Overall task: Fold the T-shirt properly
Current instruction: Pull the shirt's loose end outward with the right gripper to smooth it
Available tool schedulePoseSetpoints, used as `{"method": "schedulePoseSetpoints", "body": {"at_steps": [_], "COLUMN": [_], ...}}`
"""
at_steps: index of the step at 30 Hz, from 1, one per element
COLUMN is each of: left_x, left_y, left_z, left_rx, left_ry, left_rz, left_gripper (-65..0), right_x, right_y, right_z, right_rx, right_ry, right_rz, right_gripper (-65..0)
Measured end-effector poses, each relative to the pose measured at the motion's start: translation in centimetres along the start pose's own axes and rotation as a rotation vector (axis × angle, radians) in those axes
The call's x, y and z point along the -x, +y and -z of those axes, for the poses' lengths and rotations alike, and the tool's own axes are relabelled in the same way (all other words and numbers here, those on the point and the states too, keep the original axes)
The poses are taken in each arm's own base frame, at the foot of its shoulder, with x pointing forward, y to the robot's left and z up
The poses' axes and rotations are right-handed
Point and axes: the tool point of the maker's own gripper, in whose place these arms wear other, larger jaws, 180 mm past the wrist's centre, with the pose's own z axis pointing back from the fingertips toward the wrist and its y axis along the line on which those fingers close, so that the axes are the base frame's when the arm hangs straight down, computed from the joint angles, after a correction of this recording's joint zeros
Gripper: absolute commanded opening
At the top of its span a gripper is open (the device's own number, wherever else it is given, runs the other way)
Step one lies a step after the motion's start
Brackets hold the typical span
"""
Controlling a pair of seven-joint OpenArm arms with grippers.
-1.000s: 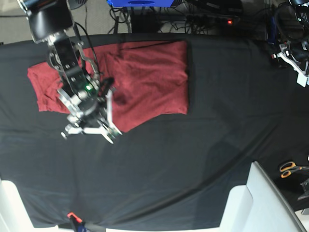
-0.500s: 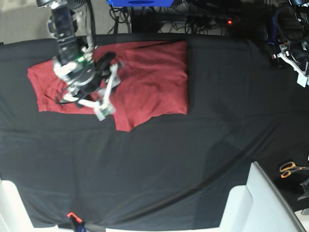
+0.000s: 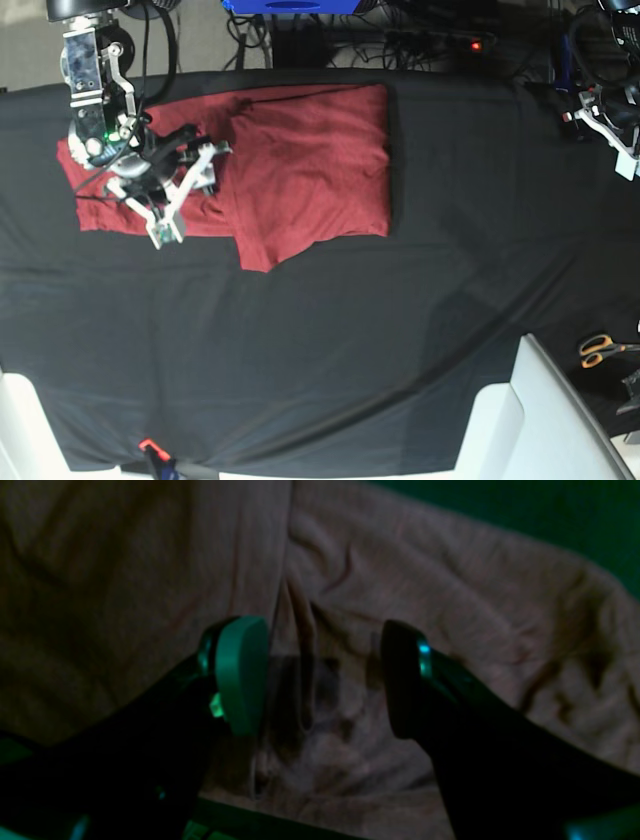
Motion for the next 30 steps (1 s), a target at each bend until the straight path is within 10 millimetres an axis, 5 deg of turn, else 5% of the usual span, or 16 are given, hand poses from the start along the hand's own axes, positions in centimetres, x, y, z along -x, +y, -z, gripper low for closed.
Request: {"method": "schedulePoseSetpoints", "body": {"at_steps": [6,17,19,24,30], "left_x": [0.0,0.1,0.1,0.1,0.0], "left_y": [0.0,0.0,0.0,0.0,0.0], "left_z": [0.0,0.0,0.0,0.0,0.0], "left_rx": [0.000,-0.001,-0.001,-0.001,0.000], "left_ry": [0.000,0.003,0.002,0.002,0.001], "left_rz": [0.000,0.000,0.000,0.000,0.000], "left_gripper": [-65.0,-65.0,-65.0,-65.0,-65.0], "right_x": [-0.6,0.9,0.9,1.7,0.9], "right_y": [1.5,1.4,1.5,1.9,2.1], "right_z": [0.1,0.7,0.8,0.8,-0.4], "right_rx": [-0.075,-0.082,-0.084,-0.091,-0.086], "right_ry": [-0.030,0.013,0.012,0.049,0.017], "right_rz": [0.067,0.094,0.096,0.100,0.086], "right_gripper": [-30.6,-31.4,-36.8,-64.2,-64.5]}}
